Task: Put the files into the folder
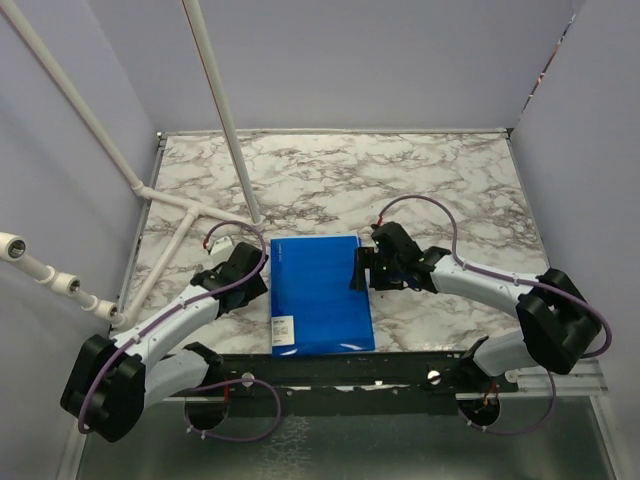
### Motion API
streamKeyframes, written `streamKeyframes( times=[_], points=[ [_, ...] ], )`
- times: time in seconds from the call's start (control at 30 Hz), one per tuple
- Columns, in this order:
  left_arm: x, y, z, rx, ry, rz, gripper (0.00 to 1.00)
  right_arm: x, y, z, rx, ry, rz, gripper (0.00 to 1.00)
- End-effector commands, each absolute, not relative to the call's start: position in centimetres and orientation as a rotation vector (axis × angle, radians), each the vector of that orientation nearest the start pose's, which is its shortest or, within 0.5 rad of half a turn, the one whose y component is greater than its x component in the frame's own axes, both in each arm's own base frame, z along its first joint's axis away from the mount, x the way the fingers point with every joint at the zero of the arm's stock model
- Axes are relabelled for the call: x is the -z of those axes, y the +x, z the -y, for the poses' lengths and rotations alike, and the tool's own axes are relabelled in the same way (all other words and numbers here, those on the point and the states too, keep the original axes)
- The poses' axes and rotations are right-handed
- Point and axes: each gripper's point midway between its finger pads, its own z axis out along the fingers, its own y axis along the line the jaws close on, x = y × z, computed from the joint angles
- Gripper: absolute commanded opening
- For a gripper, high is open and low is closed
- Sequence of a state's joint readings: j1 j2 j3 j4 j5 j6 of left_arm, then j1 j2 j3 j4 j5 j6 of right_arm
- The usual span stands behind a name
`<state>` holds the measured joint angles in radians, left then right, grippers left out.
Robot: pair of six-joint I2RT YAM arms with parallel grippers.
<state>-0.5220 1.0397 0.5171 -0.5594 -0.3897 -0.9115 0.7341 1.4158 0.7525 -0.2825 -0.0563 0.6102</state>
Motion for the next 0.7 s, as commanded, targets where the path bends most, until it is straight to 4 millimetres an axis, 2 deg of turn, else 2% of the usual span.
streamKeyframes(
  times=[0.0, 0.07, 0.17, 0.33, 0.67],
  points=[
    [-2.8, 21.1, 8.6, 0.074, -0.623, -2.478, 0.59, -4.3, 22.6, -24.4, -0.553, -0.152, -2.613, 0.77],
    [-2.4, 21.1, 8.8, 0.081, -0.597, -2.494, 0.46, -3.9, 22.5, -24.5, -0.561, -0.146, -2.619, 0.78],
    [-2.0, 21.1, 8.9, 0.068, -0.569, -2.515, 0.34, -3.3, 22.3, -24.8, -0.584, -0.130, -2.631, 0.79],
    [-1.7, 21.4, 9.2, 0.062, -0.535, -2.534, 0.23, -2.2, 22.0, -25.3, -0.619, -0.108, -2.654, 0.79],
    [0.0, 21.3, 11.2, 0.096, -0.415, -2.635, 0.11, -0.8, 21.3, -25.7, -0.661, -0.086, -2.689, 0.80]
  ],
)
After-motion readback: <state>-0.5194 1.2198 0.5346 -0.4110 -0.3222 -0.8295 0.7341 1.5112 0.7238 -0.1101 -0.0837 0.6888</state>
